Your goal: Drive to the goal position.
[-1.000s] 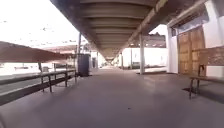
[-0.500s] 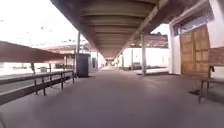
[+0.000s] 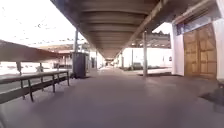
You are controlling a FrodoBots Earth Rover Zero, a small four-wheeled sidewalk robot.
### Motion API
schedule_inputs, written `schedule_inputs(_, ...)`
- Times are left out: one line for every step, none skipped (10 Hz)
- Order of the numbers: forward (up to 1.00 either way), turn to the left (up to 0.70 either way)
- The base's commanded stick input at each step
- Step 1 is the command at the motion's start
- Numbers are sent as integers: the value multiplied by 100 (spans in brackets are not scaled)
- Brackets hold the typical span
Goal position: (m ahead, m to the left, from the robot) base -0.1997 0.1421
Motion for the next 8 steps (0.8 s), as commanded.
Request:
schedule_inputs(70,0)
schedule_inputs(70,0)
schedule_inputs(70,0)
schedule_inputs(70,0)
schedule_inputs(70,0)
schedule_inputs(70,0)
schedule_inputs(70,0)
schedule_inputs(70,0)
